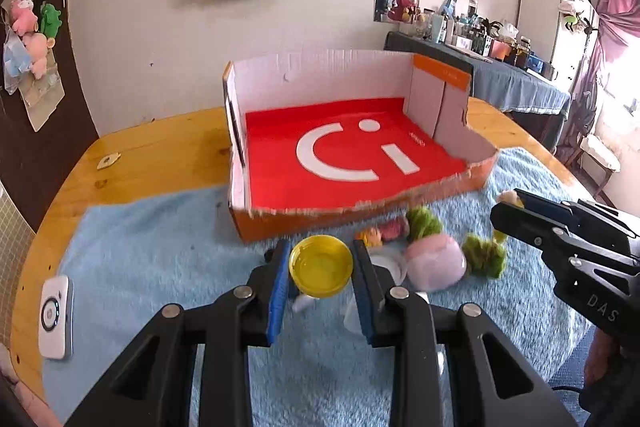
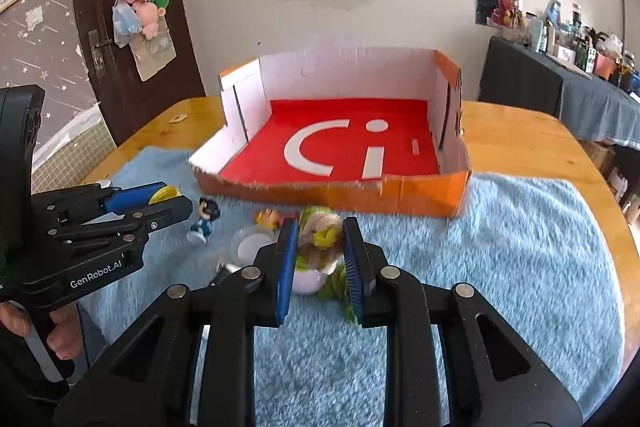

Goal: Organize objects
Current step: 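Carry the yellow lid and small plush toy over the red-lined box with both tools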

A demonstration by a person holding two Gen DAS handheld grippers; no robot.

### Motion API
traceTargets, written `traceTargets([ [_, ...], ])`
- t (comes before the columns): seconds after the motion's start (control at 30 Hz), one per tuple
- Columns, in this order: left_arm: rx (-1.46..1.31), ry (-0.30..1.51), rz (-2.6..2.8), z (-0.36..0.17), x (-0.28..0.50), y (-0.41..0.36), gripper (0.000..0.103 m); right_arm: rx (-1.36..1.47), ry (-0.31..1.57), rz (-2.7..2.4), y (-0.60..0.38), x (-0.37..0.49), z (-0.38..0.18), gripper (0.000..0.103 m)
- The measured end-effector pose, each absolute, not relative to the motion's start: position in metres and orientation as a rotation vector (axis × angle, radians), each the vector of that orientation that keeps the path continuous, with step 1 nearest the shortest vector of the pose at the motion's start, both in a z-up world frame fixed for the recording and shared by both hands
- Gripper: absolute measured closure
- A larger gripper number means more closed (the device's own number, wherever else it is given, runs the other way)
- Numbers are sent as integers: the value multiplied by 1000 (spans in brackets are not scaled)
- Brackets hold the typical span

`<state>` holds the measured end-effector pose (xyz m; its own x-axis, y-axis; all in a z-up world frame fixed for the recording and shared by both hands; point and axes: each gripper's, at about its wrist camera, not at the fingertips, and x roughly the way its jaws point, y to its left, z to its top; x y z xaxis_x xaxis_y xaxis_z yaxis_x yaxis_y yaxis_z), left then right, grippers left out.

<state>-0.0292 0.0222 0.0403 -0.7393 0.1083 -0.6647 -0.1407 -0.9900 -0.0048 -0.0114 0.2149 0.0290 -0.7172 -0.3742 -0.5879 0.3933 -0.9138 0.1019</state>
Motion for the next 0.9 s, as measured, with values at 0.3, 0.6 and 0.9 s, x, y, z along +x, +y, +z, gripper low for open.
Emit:
traceTargets([
  [0.3,-1062,35,2810,56,-61,24,72,844,62,-2584,212,-37,50,81],
  [0.6,-1016,45,2824,78,-93,31,72,851,42,-2571,210,-70,68,81],
  [0.9,-1048,8,2814,82,-127,27,72,855,29,-2553,206,-101,77,81],
])
